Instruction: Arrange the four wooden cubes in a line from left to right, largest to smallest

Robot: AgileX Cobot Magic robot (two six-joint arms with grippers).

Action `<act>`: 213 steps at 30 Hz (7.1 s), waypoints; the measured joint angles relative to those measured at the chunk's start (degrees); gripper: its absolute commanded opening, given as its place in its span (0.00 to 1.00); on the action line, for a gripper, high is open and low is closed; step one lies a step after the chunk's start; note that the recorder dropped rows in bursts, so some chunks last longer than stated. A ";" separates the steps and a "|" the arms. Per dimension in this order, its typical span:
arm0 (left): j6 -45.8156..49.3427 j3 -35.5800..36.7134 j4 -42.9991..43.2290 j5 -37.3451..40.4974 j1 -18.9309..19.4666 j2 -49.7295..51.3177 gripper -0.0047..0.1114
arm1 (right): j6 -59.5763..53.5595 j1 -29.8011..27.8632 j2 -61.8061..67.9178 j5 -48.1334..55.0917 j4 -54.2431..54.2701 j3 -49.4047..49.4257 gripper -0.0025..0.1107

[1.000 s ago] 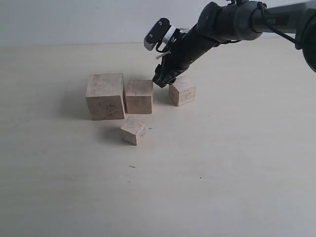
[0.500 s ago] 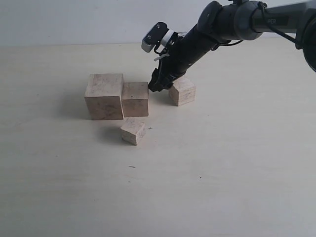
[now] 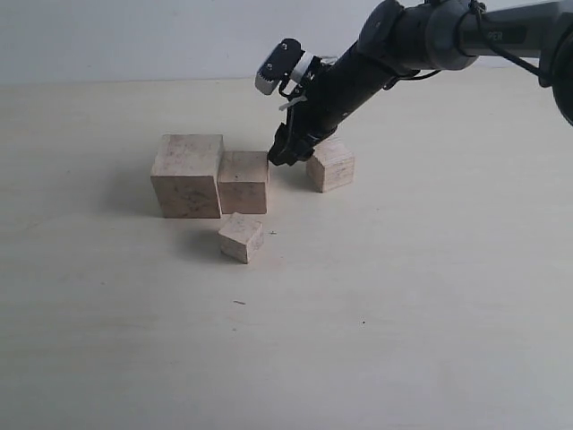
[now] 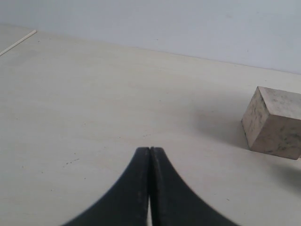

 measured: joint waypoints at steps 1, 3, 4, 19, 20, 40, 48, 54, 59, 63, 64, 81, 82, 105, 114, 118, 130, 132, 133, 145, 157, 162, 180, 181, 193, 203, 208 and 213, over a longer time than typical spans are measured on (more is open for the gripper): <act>0.00 0.00 0.00 0.00 0.00 0.00 0.04 | 0.00 0.00 -0.80 0.00 -1.05 0.00 0.57; 0.00 0.00 0.00 0.00 0.00 0.00 0.04 | 0.70 0.00 -2.71 0.00 -2.85 0.00 0.57; 0.00 0.00 0.00 0.00 0.00 0.00 0.04 | 1.50 0.00 -3.99 0.00 -3.89 0.00 0.57; 0.00 0.00 0.00 0.00 0.00 0.00 0.04 | 40.93 0.00 -20.65 4.23 -23.06 0.00 0.02; 0.00 0.00 0.00 0.00 0.00 0.00 0.04 | 41.40 0.00 -21.44 4.90 -22.91 0.00 0.02; 0.00 0.00 0.00 0.00 0.00 0.00 0.04 | 69.90 0.00 -33.61 -3.97 -35.44 21.22 0.02; 0.00 0.00 0.00 0.00 0.00 0.00 0.04 | 68.45 0.00 -30.04 -10.44 -34.79 22.56 0.17; 0.00 0.00 0.00 0.00 0.00 0.00 0.04 | 63.65 0.00 -26.19 -11.06 -31.46 22.56 0.53; 0.00 0.00 0.00 0.00 0.00 0.00 0.04 | 59.49 0.00 -23.33 -11.84 -28.17 22.56 0.71; 0.00 0.00 0.00 0.00 0.00 0.00 0.04 | 59.10 0.00 -21.22 -13.20 -25.95 22.56 0.72; 0.00 0.00 0.00 0.00 0.00 0.00 0.04 | 58.98 0.00 -20.55 -13.65 -25.02 22.56 0.72; 0.00 0.00 0.00 0.00 0.00 0.00 0.04 | 50.62 1.91 -14.53 -15.34 -19.71 22.56 0.72; 0.00 0.00 0.00 0.00 0.00 0.00 0.04 | 50.51 2.14 -14.27 -15.59 -19.84 22.56 0.72; 0.00 0.00 0.00 0.00 0.00 0.00 0.04 | 32.15 2.25 -16.81 -11.23 -21.60 22.56 0.02; 0.00 0.00 0.00 0.00 0.00 0.00 0.04 | -13.50 2.25 -15.67 3.86 -13.83 22.56 0.02; 0.00 0.00 0.00 0.00 0.00 0.00 0.04 | -16.35 2.25 -14.46 0.66 -13.45 22.56 0.02; 0.00 0.00 0.00 0.00 0.00 0.00 0.04 | -14.62 2.15 -14.09 -6.26 -7.50 22.56 0.02; 0.00 0.00 0.00 0.00 0.00 0.00 0.04 | -18.04 2.07 -14.09 -5.56 -6.87 22.56 0.02; 0.00 0.00 0.00 0.00 0.00 0.00 0.04 | -20.20 1.93 -14.09 -5.01 -5.62 22.56 0.02; 0.00 0.00 0.00 0.00 0.00 0.00 0.04 | -37.91 -3.29 -11.55 -0.96 11.10 22.56 0.02; 0.00 0.00 0.00 0.00 0.00 0.00 0.04 | -46.87 -3.27 -8.01 1.37 19.17 22.56 0.02; 0.00 0.00 0.00 0.00 0.00 0.00 0.04 | -46.87 -3.27 -7.42 0.75 21.30 22.56 0.02; 0.00 0.00 0.00 0.00 0.00 0.00 0.04 | -48.62 -3.27 -5.97 -0.41 23.95 22.56 0.71; 0.00 0.00 0.00 0.00 0.00 0.00 0.04 | -48.62 -3.27 -5.97 -0.40 24.24 22.56 0.71; 0.00 0.00 0.00 0.00 0.00 0.00 0.04 | -27.59 -3.27 -17.10 -0.63 19.85 22.56 0.62; 0.00 0.00 0.00 0.00 0.00 0.00 0.04 | 9.77 -3.27 -18.93 0.79 -5.61 22.56 0.27; 0.00 0.00 0.00 0.00 0.00 0.00 0.04 | 13.35 -3.27 -17.29 0.14 -6.20 22.56 0.27; 0.00 0.00 0.00 0.00 0.00 0.00 0.04 | 13.66 -3.27 -14.54 -1.47 -4.55 22.56 0.27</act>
